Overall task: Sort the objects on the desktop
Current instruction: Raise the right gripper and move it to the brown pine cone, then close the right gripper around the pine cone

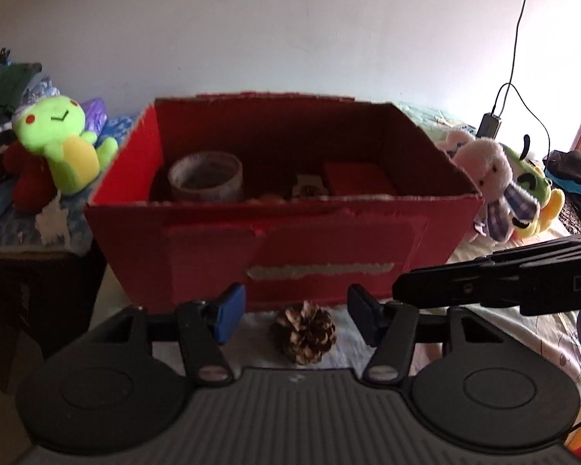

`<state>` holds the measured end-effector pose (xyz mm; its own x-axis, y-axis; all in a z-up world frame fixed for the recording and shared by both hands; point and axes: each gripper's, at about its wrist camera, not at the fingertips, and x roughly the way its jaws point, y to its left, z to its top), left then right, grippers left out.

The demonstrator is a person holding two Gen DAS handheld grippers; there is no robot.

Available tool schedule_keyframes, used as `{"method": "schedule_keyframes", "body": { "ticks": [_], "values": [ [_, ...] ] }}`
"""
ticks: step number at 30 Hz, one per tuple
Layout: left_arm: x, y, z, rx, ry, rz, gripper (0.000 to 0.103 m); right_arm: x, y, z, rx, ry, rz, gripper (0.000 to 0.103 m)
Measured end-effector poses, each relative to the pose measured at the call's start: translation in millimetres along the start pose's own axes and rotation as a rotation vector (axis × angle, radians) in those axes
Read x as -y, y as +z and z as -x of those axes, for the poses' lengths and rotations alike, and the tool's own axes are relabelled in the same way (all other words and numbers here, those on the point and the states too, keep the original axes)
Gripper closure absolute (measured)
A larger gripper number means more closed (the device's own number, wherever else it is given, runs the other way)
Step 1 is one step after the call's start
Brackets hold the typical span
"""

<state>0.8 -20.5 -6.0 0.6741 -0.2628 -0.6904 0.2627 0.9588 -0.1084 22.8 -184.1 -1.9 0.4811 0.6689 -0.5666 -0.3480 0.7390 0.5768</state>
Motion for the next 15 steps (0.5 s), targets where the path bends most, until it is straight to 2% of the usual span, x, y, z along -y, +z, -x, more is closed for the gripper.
{"method": "schedule_keyframes", "body": {
  "ticks": [3, 5, 8, 10, 15],
  "values": [
    [3, -12, -19, -0.032, -0.009, 0.023, 0.044, 15, 1, -6, -0.041, 0.000, -0.090, 0.075],
    [4, -16, -31, -0.049, 0.003, 0.034, 0.045, 20, 2, -12, -0.072, 0.009, -0.132, 0.070],
    [-1, -19, -44, -0.066, 0.014, 0.068, 0.045, 17, 6, -23, -0.098, 0.015, -0.125, 0.066],
    [-4, -20, -48, -0.071, 0.008, 0.086, 0.045, 17, 6, -32, -0.100, -0.007, -0.139, 0.058],
    [-9, -20, -57, -0.102, -0.028, 0.079, 0.050, 27, 5, -49, -0.144, 0.002, -0.231, 0.057]
  ]
}}
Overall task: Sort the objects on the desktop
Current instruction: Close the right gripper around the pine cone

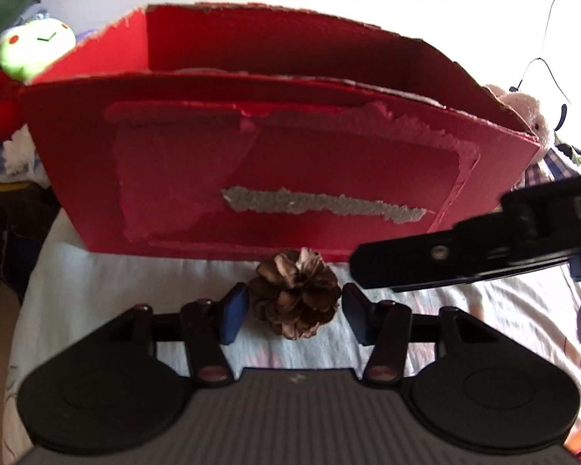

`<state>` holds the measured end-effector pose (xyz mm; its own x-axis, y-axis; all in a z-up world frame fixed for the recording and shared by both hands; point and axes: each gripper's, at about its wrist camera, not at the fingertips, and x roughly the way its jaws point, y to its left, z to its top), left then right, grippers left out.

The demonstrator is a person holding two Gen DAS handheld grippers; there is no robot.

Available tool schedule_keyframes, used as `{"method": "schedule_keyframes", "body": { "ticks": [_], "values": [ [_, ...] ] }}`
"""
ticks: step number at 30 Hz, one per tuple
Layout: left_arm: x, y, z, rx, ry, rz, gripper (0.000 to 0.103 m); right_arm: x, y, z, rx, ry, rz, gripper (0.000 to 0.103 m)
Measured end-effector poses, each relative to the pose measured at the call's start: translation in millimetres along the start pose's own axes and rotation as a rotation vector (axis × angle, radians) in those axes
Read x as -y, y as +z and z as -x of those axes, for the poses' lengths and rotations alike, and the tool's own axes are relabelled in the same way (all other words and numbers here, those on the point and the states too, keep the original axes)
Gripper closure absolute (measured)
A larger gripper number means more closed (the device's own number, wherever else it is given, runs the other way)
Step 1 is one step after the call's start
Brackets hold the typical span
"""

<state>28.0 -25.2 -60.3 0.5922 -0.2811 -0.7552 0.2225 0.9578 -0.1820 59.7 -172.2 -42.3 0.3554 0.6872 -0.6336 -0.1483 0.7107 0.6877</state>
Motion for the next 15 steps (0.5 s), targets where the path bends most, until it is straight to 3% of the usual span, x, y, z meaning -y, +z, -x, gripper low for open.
{"method": "schedule_keyframes", "body": {
  "ticks": [7, 8, 10, 15],
  "values": [
    [-16, 8, -4, -0.034, -0.075, -0.002, 0.050, 8, -1, -11, -0.007, -0.004, -0.097, 0.052],
    [-17, 8, -4, -0.039, -0.084, -0.010, 0.050, 10, -2, -12, -0.009, 0.000, -0.107, 0.053],
    [-19, 9, -4, -0.048, -0.098, -0.023, 0.051, 15, -6, -13, -0.005, -0.006, -0.129, 0.065],
    [-12, 8, 5, -0.065, -0.122, -0.049, 0.052, 18, -14, 0, 0.002, 0.013, -0.144, 0.069]
  ]
}}
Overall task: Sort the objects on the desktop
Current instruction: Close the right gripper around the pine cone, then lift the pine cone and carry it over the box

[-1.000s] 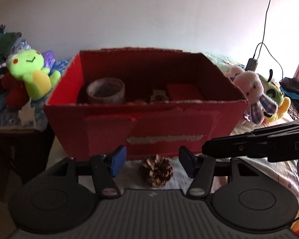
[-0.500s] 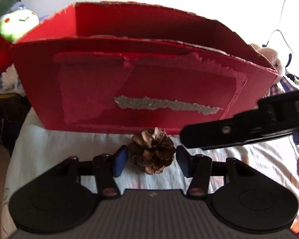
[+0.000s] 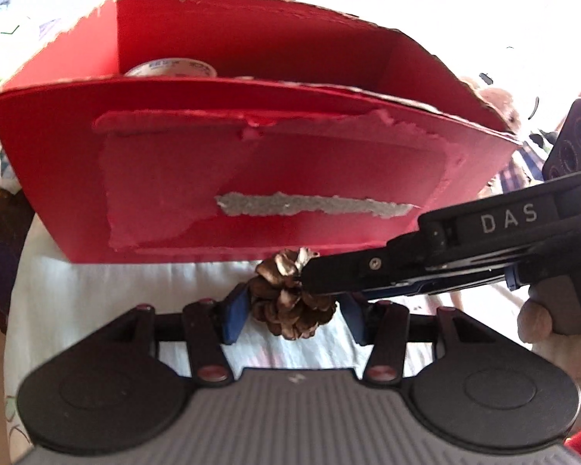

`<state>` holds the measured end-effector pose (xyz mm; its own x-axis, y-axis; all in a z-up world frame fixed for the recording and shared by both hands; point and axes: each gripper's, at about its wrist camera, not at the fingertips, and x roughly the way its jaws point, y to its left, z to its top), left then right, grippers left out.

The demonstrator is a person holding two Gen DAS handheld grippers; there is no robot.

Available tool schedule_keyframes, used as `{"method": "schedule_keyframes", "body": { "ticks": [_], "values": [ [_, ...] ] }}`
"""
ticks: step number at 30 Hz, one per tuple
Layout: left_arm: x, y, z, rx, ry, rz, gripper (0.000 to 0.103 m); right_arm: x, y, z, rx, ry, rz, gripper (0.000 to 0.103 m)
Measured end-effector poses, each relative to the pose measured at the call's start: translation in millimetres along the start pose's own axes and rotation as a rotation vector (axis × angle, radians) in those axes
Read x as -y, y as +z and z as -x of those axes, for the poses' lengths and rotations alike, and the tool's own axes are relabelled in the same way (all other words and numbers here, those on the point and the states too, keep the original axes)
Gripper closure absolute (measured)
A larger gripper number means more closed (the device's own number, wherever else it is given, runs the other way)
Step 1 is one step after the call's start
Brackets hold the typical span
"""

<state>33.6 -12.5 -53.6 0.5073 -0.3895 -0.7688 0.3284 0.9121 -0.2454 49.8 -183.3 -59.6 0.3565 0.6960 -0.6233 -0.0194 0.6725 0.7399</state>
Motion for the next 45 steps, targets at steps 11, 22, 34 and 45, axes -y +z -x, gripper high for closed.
{"method": "schedule_keyframes", "body": {
  "ticks": [11, 22, 34, 45],
  "values": [
    [48, 16, 38, 0.056, -0.146, -0.040, 0.053, -13, -4, 78, 0.063, -0.006, 0.104, 0.070],
    [113, 73, 62, 0.258, -0.294, -0.172, 0.053, -30, 7, 170, 0.362, -0.027, 0.170, 0.071],
    [42, 134, 66, 0.278, -0.075, -0.190, 0.053, -76, 95, 81, 0.269, 0.065, 0.246, 0.072],
    [-37, 139, 25, 0.062, 0.035, -0.112, 0.053, -71, 120, -17, 0.025, 0.071, 0.049, 0.072]
  ]
}}
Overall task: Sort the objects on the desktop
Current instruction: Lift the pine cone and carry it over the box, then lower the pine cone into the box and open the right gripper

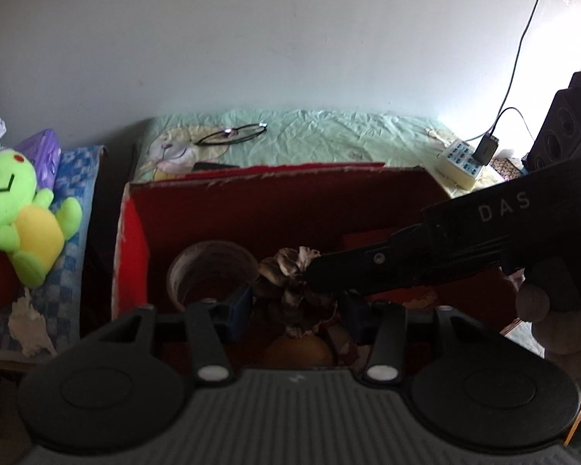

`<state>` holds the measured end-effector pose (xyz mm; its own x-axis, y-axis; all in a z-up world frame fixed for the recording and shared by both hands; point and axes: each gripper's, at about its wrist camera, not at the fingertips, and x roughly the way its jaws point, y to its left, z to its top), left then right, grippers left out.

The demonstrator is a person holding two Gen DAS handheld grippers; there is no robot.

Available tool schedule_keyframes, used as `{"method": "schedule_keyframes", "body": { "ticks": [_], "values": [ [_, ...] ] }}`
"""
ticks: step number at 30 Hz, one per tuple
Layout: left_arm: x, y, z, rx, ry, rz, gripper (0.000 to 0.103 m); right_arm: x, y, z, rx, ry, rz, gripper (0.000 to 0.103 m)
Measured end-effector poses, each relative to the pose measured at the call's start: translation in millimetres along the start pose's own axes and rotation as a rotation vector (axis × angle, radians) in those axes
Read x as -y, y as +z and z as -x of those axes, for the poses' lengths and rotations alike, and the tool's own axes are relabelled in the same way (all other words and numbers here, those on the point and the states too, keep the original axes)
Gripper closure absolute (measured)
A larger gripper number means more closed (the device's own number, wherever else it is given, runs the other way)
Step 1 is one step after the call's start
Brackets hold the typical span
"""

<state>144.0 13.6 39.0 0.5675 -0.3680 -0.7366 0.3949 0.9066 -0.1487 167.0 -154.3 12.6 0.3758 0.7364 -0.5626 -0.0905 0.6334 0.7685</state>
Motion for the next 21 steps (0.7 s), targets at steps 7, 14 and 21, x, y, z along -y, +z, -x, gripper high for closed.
{"method": "schedule_keyframes", "body": {
  "ticks": [7, 14, 21],
  "values": [
    [-15, -7, -20, -0.093, 0.024, -0.005, 0.054, 5, 0, -24, -0.081, -0.045, -0.048, 0.071],
    [-12, -15, -34, -0.147, 0.059, -0.062, 0.054, 8, 2, -43, -0.153, -0.149, -0.023, 0.073],
    [-13, -19, -41, -0.154, 0.060, -0.055, 0.054, 18, 5, -48, -0.162, -0.147, -0.037, 0.073]
  ]
}}
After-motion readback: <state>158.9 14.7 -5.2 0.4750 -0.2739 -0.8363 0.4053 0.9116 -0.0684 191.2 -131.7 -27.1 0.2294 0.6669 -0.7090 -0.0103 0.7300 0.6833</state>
